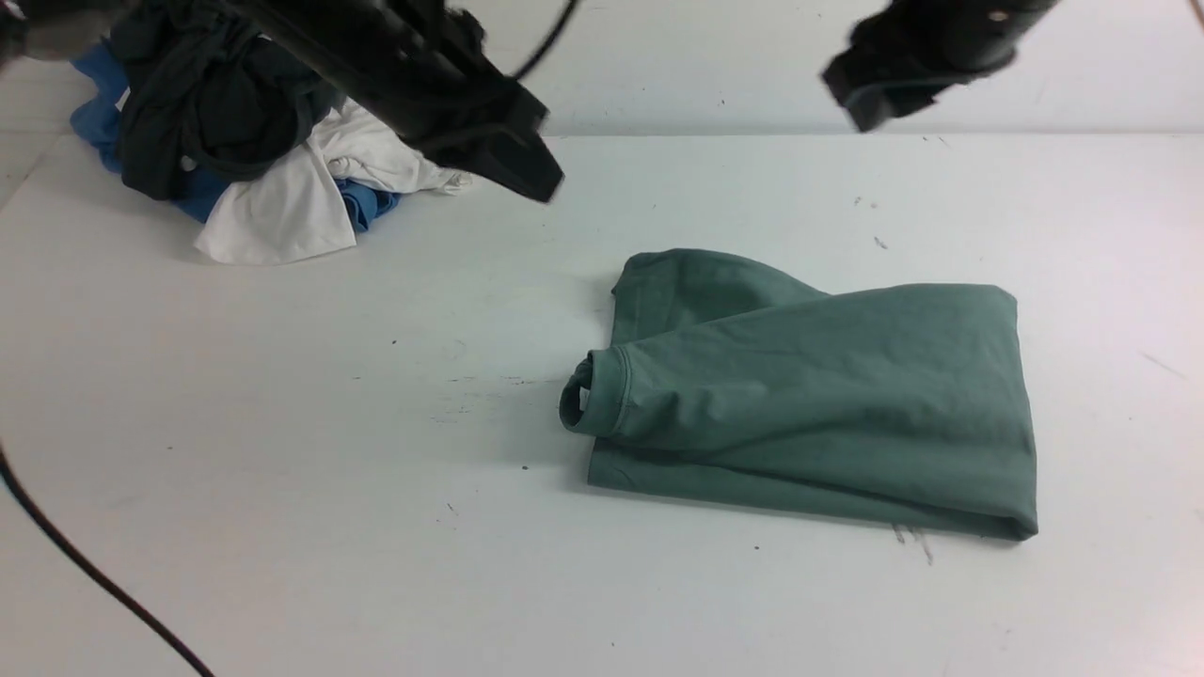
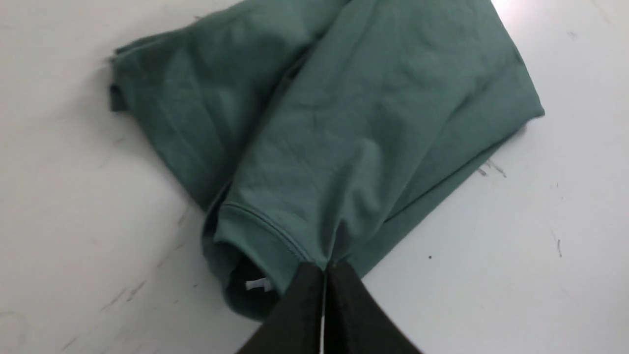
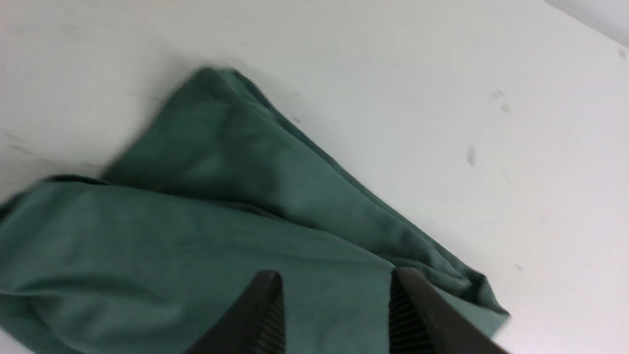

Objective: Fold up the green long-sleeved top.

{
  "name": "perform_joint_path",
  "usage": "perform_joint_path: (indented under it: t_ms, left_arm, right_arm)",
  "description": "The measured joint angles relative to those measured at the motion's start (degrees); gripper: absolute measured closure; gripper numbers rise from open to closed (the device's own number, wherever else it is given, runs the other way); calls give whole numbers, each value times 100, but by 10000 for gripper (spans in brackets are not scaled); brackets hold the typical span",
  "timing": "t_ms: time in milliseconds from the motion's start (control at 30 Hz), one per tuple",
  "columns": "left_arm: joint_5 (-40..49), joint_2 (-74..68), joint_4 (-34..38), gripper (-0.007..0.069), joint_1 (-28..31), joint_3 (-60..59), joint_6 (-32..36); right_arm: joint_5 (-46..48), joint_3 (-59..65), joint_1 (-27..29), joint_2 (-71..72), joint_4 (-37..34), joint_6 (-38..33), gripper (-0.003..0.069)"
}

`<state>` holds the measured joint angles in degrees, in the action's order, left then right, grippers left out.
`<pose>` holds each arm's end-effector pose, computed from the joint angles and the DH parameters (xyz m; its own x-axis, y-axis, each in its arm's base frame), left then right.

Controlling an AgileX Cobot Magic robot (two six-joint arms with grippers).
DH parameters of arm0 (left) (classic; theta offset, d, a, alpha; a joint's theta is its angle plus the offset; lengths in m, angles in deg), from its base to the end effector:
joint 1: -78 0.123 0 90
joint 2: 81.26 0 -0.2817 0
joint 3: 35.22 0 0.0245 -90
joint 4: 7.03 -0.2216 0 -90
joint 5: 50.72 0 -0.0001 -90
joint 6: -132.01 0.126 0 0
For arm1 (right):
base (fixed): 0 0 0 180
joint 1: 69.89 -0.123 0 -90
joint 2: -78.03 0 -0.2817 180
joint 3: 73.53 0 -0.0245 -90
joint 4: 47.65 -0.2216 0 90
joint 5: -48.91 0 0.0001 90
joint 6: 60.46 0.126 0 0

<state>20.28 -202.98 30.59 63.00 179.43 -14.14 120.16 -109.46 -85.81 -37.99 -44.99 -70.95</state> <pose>0.3809 -0.1774 0.3062 -0.6587 0.4624 -0.5936 0.7249 0.6014 -0.3359 0.3842 0.1038 0.3279 -0.7773 -0.4261 -0.4629 -0.4148 0.9003 -0.1322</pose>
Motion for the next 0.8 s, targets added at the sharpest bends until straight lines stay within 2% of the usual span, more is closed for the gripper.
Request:
perform_joint_path:
  t_ms: [100,200,300,400,533,800]
  left_arm:
    - [-469,-363,-394,632,-573,-6,77]
    - [-1499,-868,-1044,632,-1084,-6,42]
    - [-2061,-1310,-1450,632,-1228,-6,-201]
    - [-2254,-1730,-1649,632,-1216,-6,-503]
    - [-2150,-2106,-1658,632,-1102,21,-829]
    - [-1605,-2163,-1418,632,-845,77,-921]
  right_arm:
    - [-137,662,543,25,-266,50,545]
    - [-1182,1579,1042,-113,-1053,-67,648]
    - [-1949,2054,1136,-478,-1526,-276,668]
    - [-2330,2226,1134,-1075,-1676,-401,672]
    - [-2601,2217,1092,-1597,-1786,-435,673]
    - [-2777,1970,919,-1757,-1800,-510,673]
